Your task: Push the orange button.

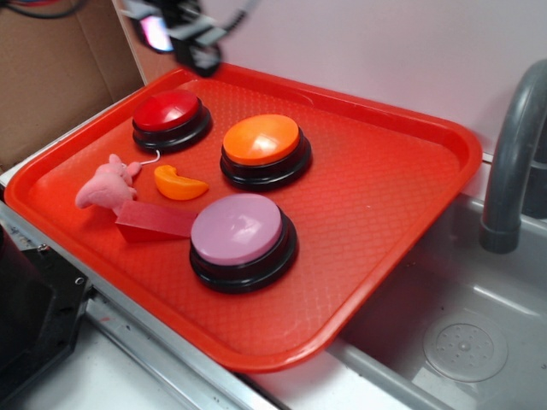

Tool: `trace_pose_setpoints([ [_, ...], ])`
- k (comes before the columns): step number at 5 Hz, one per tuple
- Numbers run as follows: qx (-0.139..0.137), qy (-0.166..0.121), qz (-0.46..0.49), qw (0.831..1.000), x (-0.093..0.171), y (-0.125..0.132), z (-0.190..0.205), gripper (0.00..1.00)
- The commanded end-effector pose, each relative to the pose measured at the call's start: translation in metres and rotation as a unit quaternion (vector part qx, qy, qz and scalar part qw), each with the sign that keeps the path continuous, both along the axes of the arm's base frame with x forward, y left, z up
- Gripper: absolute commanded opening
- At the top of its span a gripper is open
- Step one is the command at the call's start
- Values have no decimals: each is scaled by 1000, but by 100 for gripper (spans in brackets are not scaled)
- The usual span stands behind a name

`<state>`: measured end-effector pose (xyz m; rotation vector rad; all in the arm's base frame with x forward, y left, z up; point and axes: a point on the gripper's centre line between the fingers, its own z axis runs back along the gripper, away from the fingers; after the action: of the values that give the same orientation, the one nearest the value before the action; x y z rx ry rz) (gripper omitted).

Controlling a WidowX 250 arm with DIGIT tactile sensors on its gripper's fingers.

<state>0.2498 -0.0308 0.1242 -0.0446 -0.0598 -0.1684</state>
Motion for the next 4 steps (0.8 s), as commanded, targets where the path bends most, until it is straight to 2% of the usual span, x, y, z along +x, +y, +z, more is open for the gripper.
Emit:
trace_pose_setpoints([
  [1,35,-44,17,998,36,-8,-36,100],
  [2,40,-48,13,998,34,3,-53,100],
  [3,31,-31,6,999,35,9,-75,100],
  [4,33,-25,1,999,35,4,-81,100],
])
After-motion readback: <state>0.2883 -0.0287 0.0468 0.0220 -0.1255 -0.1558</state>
